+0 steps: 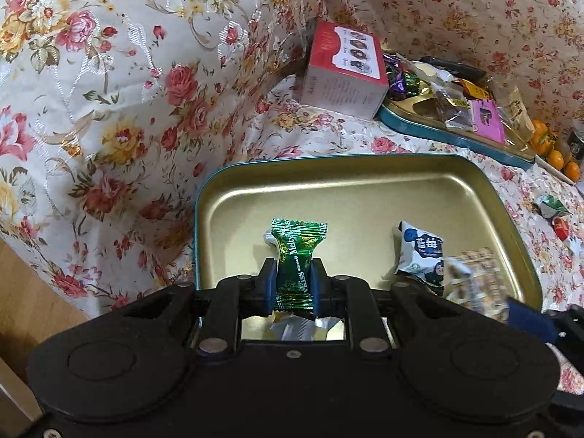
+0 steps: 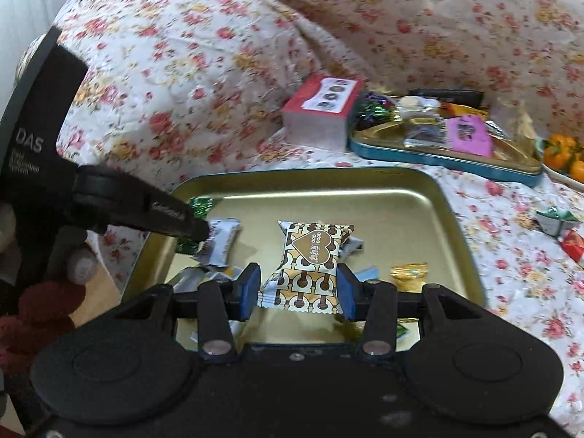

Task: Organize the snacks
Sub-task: 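Carry the green candy over the gold tray with the left tool while the right tool carries the brown bag, then open the left tool to drop the green candy while the right tool drops the brown bag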

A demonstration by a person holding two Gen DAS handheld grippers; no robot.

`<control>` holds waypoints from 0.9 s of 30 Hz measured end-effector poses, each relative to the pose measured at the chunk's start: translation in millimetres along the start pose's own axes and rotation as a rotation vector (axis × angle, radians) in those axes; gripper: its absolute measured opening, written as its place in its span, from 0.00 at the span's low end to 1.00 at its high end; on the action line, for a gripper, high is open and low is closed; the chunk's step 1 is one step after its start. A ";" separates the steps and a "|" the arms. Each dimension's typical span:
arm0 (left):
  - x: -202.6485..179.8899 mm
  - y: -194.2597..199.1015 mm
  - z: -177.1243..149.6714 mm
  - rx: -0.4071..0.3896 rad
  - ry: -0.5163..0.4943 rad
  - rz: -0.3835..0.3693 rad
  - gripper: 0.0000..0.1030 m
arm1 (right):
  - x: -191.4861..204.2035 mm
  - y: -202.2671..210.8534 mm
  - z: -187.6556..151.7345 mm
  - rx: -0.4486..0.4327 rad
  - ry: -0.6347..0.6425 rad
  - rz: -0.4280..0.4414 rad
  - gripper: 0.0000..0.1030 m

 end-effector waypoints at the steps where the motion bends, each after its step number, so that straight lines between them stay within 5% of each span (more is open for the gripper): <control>1: -0.5 0.0 -0.3 0.003 -0.002 -0.007 0.27 | 3.1 -2.1 0.5 0.002 0.006 -0.001 0.45; 27: -17.6 7.6 -0.7 -0.006 -0.037 -0.027 0.31 | 2.2 7.6 -1.9 -0.002 0.005 -0.014 0.48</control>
Point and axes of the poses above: each gripper's, at about its wrist camera, not at the fingertips, and y roughly against the way its jaws point, x to its left, z to its top, the point moved 7 cm from there along -y, roughly the way its jaws point, and after that the axes turned 3 degrees about -y, right-handed, at the moved point
